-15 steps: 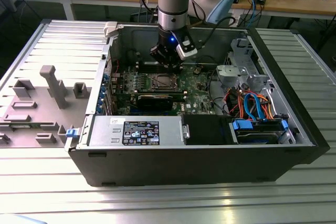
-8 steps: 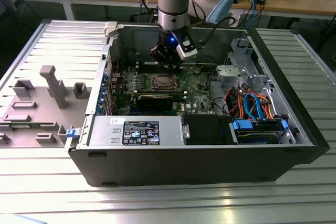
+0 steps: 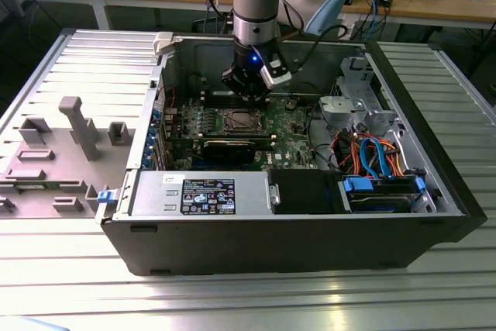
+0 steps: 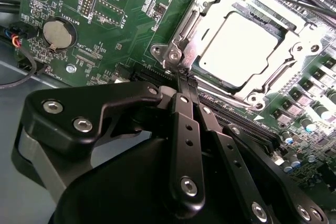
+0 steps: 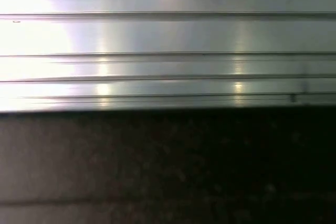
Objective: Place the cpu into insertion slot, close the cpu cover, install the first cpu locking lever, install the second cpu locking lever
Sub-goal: 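Install the first cpu locking lever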
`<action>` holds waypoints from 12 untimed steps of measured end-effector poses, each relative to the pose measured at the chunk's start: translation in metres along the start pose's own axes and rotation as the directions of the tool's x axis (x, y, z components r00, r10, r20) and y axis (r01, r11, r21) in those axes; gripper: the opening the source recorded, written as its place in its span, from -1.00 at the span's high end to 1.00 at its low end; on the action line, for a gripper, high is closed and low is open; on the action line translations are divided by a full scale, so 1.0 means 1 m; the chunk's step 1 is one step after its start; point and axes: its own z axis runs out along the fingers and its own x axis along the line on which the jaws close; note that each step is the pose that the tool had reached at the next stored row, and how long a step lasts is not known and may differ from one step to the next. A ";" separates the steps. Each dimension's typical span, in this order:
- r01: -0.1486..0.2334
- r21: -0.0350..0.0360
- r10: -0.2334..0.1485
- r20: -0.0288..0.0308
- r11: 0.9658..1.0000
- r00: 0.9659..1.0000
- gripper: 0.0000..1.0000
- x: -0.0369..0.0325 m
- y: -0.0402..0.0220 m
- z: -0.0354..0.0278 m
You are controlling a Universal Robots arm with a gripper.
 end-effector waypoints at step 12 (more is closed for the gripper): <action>0.000 0.003 0.000 -0.002 1.000 1.000 0.79 -0.0003 0.0023 0.0016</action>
